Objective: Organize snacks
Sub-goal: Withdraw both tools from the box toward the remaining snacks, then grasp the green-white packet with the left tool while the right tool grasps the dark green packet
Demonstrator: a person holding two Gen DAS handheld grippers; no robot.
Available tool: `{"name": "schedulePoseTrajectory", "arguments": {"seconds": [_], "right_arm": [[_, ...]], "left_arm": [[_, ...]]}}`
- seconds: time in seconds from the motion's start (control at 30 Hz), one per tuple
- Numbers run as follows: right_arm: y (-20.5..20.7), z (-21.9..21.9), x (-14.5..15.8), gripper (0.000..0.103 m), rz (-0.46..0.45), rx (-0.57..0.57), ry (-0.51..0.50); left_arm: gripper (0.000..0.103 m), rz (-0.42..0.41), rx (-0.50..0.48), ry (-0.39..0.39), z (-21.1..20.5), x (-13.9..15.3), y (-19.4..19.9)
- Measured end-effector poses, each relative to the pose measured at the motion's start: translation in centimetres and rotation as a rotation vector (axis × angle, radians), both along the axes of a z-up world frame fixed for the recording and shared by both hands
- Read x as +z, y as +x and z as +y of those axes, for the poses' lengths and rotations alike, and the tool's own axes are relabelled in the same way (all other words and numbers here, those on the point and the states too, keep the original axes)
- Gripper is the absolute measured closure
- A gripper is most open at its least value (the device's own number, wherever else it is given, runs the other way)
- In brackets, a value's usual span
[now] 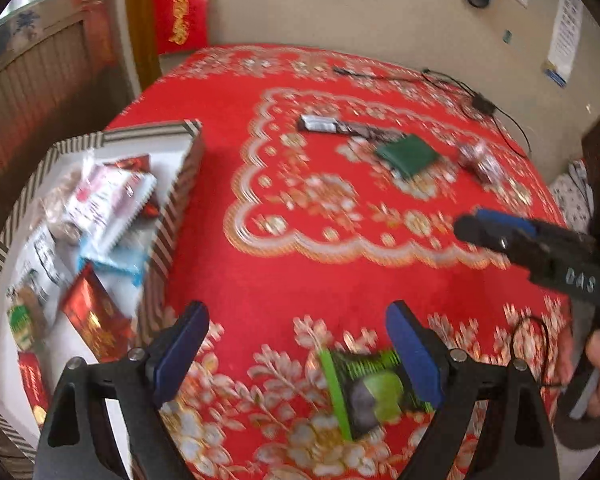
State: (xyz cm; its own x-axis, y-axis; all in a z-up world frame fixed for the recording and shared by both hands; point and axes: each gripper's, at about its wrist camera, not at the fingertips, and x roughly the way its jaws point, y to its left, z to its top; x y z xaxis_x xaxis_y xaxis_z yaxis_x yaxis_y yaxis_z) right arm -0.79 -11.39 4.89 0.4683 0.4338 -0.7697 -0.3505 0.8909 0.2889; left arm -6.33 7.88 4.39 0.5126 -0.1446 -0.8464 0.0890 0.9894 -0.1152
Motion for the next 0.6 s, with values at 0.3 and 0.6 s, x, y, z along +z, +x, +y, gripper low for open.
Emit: {"name": "schedulePoseTrajectory", "arguments": {"seconds": [0.3, 0.6], "right_arm": [[-0.8, -0.3, -0.1, 0.043, 0.001, -0.003, 0.011], [0.6, -1.1, 0.0, 0.039, 0.011, -0.037, 0.003]], "left_arm": [[0.012, -0.005, -0.261, 0.045, -1.7, -0.7, -1.8], [0.012, -0.05, -0.568, 0.152, -4.7, -1.0, -3.5]]}}
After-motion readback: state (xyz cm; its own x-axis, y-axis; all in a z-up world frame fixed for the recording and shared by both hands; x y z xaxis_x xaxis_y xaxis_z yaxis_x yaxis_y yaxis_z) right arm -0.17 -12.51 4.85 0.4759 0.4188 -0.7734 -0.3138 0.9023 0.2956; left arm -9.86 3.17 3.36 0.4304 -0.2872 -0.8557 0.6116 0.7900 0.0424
